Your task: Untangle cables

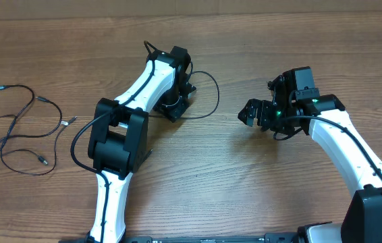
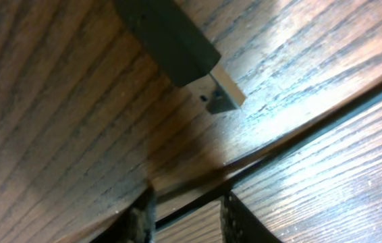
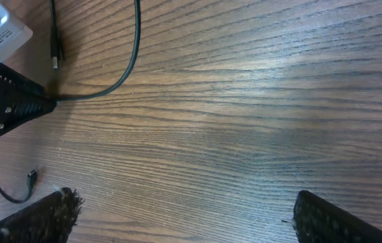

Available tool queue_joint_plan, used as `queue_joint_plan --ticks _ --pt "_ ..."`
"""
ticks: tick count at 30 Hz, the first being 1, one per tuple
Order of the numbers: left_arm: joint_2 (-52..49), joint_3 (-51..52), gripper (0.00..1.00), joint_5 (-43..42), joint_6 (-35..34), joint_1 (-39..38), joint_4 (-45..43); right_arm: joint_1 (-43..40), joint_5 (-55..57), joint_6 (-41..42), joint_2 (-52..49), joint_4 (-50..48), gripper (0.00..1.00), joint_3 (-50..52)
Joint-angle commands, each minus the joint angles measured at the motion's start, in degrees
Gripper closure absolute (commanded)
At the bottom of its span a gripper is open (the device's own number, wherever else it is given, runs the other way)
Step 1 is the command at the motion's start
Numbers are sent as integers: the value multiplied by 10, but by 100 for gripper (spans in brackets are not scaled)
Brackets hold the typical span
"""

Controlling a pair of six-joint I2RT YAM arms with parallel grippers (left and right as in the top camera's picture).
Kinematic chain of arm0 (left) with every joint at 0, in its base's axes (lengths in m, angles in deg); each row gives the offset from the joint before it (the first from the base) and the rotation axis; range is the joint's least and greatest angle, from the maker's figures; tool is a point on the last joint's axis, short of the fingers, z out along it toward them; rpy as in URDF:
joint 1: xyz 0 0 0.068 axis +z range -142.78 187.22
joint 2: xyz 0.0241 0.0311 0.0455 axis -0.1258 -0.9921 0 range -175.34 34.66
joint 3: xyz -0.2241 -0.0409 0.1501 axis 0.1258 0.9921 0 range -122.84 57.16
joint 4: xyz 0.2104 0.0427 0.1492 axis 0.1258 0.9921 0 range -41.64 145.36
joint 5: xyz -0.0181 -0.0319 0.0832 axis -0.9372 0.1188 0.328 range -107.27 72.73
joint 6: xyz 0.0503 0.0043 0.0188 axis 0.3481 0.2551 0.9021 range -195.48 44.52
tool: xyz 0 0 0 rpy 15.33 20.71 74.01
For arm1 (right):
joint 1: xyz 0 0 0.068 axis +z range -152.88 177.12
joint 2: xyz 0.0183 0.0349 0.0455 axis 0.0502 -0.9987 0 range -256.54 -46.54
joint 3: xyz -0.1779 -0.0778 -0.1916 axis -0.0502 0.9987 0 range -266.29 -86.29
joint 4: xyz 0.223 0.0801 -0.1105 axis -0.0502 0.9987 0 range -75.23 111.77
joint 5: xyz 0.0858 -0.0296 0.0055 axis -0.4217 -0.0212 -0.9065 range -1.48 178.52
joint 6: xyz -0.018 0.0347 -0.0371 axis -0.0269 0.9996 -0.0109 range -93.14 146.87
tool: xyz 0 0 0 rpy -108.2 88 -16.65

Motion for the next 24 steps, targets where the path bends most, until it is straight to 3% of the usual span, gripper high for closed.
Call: queue_joint_plan --ticks 1,6,11,22,23,24 --pt "-15 9 81 -7 -5 2 0 0 4 0 3 -1 0 -11" --pt "-15 6 96 -9 -20 2 0 0 4 0 3 -1 0 -11" --pt "-11 -22 96 -47 -29 3 11 0 4 0 3 -1 0 -11" --pt "-1 -254 96 -128 -37 14 114 0 6 0 3 -2 0 -11" --pt "-1 -262 94 -127 -37 15 116 0 6 0 3 -2 0 -11" --pt "-1 -265 75 -125 -36 16 115 0 6 0 3 -2 0 -11"
